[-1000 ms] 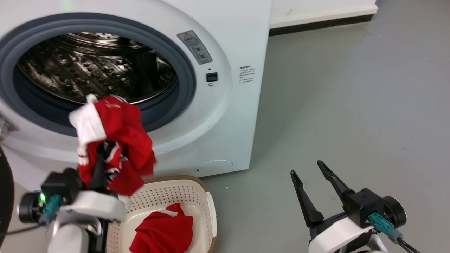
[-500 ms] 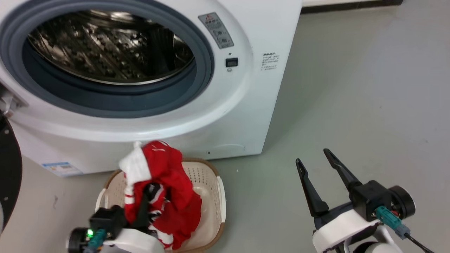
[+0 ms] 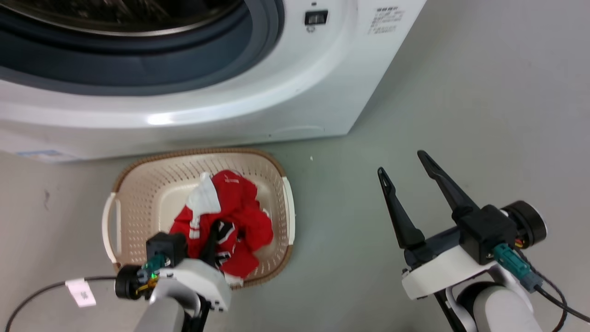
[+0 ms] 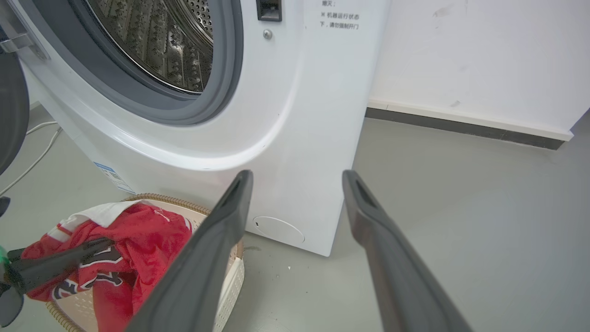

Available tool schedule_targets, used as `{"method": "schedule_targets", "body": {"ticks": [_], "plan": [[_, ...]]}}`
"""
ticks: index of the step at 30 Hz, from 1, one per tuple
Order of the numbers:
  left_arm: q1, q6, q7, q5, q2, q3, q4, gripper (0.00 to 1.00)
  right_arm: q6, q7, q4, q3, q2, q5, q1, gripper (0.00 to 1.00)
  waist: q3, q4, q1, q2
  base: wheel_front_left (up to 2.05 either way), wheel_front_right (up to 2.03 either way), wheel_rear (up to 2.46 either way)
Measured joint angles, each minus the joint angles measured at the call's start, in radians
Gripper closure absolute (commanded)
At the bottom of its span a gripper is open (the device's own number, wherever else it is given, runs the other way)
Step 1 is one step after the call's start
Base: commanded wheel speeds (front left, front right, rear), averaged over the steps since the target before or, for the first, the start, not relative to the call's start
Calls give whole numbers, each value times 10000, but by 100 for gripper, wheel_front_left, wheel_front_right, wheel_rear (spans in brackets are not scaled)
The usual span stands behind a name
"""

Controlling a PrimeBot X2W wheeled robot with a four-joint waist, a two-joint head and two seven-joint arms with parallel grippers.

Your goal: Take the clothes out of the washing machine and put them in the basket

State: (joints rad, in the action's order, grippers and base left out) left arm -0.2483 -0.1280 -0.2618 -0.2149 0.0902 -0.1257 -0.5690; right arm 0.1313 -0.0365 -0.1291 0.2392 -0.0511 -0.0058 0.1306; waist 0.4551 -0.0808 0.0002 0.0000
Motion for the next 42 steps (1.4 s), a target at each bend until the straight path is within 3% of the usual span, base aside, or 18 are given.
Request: {"method": "schedule_targets", "body": {"ticks": [15, 27, 28, 29, 30, 42], "plan": [[-3323, -17, -12, -173, 623, -437, -3005, 100, -2, -268, -343, 387, -2, -249, 1056, 0, 3068, -458, 1, 0, 0, 0, 0], [-4188, -29, -12, -702, 851, 138, -5131, 100, -2, -464, -267, 537, -4, -136, 1146, 0, 3808, -1066, 0, 0, 0, 0, 0], [-4210, -29, -12, -713, 846, 136, -5227, 82, -2, -466, -247, 529, -4, -136, 1139, 0, 3788, -1066, 0, 0, 0, 0, 0], [-4237, -29, -12, -731, 819, 142, -5317, 44, 0, -466, -207, 523, -4, -138, 1125, 0, 3749, -1061, 0, 0, 0, 0, 0], [-4272, -29, -12, -763, 790, 136, -5400, 0, -2, -466, -151, 516, -2, -138, 1125, 0, 3693, -1050, 0, 0, 0, 0, 0], [-2868, -29, -12, -903, 625, 207, -5227, 0, 0, -558, 765, 466, 0, -27, 727, 0, 1522, -845, -2, 0, 0, 0, 0]]}}
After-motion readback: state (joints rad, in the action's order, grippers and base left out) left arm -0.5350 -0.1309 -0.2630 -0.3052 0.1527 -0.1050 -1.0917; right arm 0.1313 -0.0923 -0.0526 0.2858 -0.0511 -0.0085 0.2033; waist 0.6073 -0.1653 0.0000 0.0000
